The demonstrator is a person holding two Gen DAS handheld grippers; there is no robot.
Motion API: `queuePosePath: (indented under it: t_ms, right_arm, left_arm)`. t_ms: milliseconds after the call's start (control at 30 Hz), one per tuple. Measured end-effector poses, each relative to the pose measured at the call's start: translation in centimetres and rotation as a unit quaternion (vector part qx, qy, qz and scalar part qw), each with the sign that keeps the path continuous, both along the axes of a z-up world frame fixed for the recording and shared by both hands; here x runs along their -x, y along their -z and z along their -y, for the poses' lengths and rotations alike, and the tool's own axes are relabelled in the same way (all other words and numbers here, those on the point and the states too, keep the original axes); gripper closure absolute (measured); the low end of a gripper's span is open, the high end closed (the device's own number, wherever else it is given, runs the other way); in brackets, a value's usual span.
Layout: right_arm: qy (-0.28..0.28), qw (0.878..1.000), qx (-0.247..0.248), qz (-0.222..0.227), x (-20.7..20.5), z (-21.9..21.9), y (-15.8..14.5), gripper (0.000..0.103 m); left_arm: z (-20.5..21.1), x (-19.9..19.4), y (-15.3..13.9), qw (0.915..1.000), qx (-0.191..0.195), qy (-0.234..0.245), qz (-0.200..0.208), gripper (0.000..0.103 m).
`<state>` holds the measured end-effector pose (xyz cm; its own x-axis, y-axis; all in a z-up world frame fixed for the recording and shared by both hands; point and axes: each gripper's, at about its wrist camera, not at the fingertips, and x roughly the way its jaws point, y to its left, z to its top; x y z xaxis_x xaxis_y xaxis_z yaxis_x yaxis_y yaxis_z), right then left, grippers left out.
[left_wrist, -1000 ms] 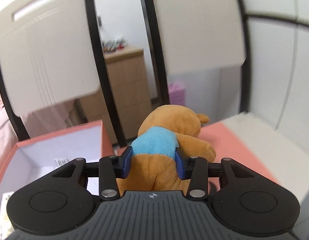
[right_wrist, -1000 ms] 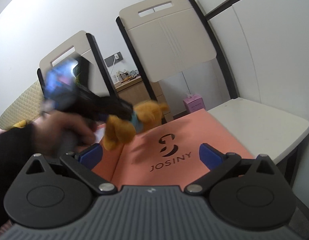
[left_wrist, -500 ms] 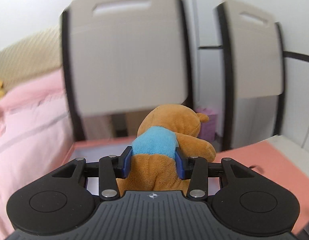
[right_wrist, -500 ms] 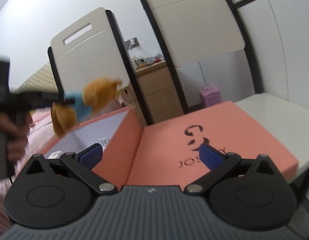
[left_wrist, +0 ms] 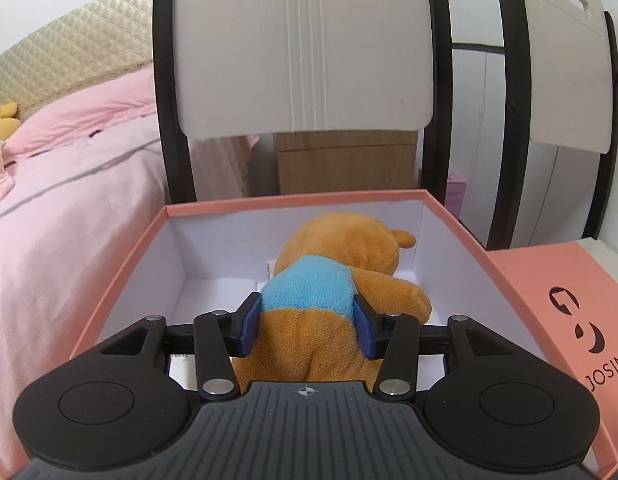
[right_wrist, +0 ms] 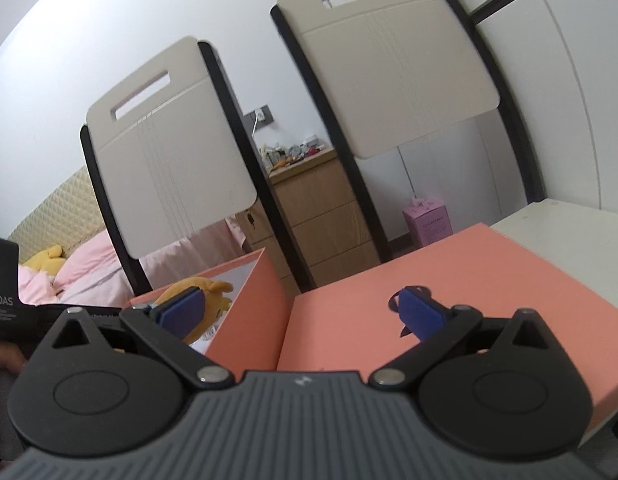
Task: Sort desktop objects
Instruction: 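Carry the teddy bear into the pink box and release it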
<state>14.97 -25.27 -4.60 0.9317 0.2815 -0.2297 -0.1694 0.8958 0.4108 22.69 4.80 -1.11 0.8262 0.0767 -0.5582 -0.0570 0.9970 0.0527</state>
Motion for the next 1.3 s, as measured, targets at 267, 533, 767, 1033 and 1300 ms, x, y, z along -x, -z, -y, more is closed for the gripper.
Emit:
queuePosePath:
  t_ms: [267, 533, 767, 1033, 1300]
  right_arm:
    - [-0.010, 0.999, 0.034, 0.015, 0.5, -1.0, -0.3, 0.000]
    - [-0.017, 0.999, 0.037, 0.032, 1.9, -0.2, -0.8, 0.000]
    - [-0.018, 0.998, 0.037, 0.040, 3.4, 0.6, -1.3, 0.000]
    - [-0.017, 0.998, 0.045, 0.042, 4.3, -0.1, -1.2, 0.000]
    - [0.015, 0.994, 0.096, 0.051, 3.6, -2.5, -0.6, 0.000]
  left_arm:
    - [0.1, 0.7, -0.3, 0.9992, -0.001, -0.018, 0.035, 0.022]
    - [1.9, 4.0, -2.3, 0.9933, -0.034, -0.017, 0.109, 0.012]
    - [2.1, 9.6, -2.9, 0.9864, 0.014, -0.044, 0.157, 0.012]
    - [1.0, 13.9, 0.6, 0.9853, 0.036, -0.037, 0.163, 0.010]
    - [-0.9, 14.6, 2.4, 0.9852, 0.041, -0.021, 0.165, 0.010]
